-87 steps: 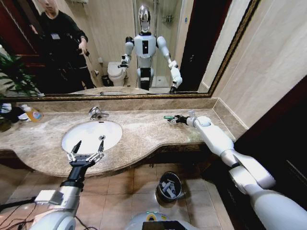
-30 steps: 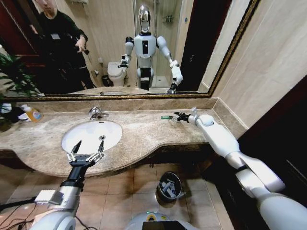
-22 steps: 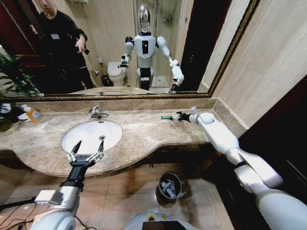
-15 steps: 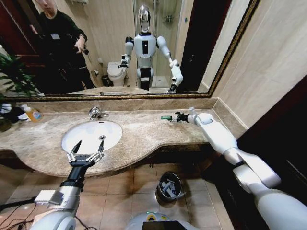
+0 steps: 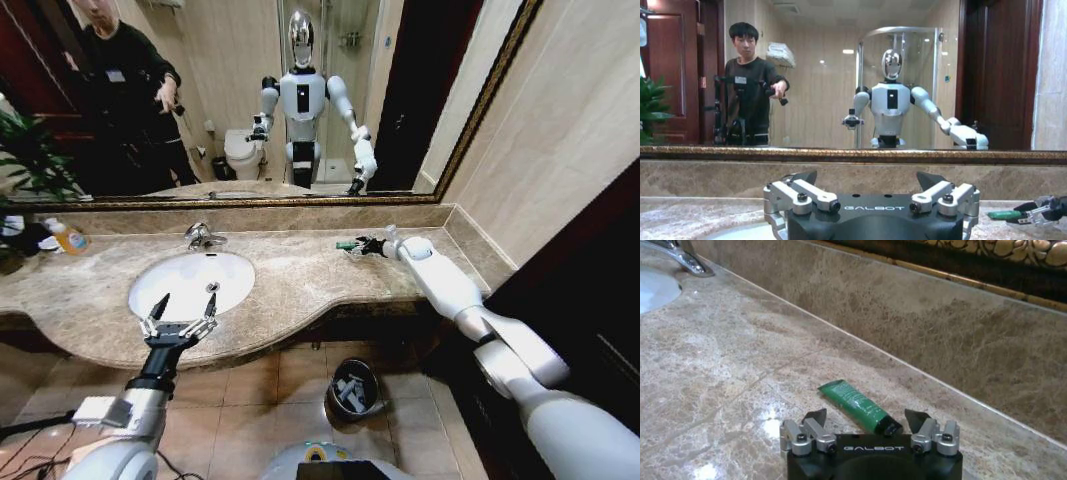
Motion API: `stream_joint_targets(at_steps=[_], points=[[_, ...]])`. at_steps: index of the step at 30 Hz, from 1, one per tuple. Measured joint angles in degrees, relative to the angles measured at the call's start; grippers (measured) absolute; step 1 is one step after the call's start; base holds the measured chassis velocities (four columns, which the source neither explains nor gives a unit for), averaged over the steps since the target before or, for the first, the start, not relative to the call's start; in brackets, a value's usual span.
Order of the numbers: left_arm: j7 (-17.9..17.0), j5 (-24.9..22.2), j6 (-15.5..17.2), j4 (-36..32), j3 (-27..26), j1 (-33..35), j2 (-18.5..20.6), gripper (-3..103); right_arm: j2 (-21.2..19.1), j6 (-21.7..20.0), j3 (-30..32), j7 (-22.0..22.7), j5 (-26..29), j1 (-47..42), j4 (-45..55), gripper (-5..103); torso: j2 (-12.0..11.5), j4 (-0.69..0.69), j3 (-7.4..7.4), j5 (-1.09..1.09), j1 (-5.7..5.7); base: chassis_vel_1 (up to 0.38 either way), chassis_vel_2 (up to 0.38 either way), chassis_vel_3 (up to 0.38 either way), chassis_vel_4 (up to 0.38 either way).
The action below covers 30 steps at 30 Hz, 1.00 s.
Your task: Pick up the trash from the sink and place it in the trash bin.
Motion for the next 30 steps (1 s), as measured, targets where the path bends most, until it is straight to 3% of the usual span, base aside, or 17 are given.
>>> stream_joint_targets(at_steps=[7,8,12,16,17,19,25,30], points=[[0.0,0.0,0.0,0.0,0.0,0.0,0.0,100,0.5,0.0,-0.2,0.5,-0.2,0.4,-0.7,71,0.0,0.0,0.0,0.0,0.0,0.0,0.0,0.0,0.0],[0.0,0.0,0.0,0.0,0.0,0.0,0.0,100,0.6,0.0,-0.2,0.7,-0.2,0.5,-1.1,60,0.0,0.0,0.0,0.0,0.0,0.0,0.0,0.0,0.0],[0.0,0.0,0.0,0.0,0.0,0.0,0.0,100,0.7,0.1,-0.1,0.7,-0.2,0.5,-1.3,54,0.0,0.0,0.0,0.0,0.0,0.0,0.0,0.0,0.0],[0.0,0.0,0.0,0.0,0.0,0.0,0.0,100,0.7,0.3,0.0,1.2,-0.1,0.2,-1.2,33,0.0,0.0,0.0,0.0,0.0,0.0,0.0,0.0,0.0],[0.0,0.0,0.0,0.0,0.0,0.0,0.0,100,0.7,0.3,0.0,1.2,-0.1,0.2,-1.2,33,0.0,0.0,0.0,0.0,0.0,0.0,0.0,0.0,0.0],[0.0,0.0,0.0,0.0,0.0,0.0,0.0,100,0.4,0.3,0.0,2.0,0.0,-0.2,-0.5,23,0.0,0.01,0.0,0.0,0.0,0.0,0.0,0.0,0.0],[0.0,0.0,0.0,0.0,0.0,0.0,0.0,100,-1.0,-0.2,0.1,4.5,2.3,-1.4,3.2,20,0.0,0.01,0.0,0.0,0.0,0.0,0.0,0.0,0.0],[0.0,0.0,0.0,0.0,0.0,0.0,0.0,100,-5.1,-1.8,0.1,11.7,10.4,-5.4,13.7,20,0.0,0.01,0.0,0.01,0.0,0.0,0.0,0.0,0.0]])
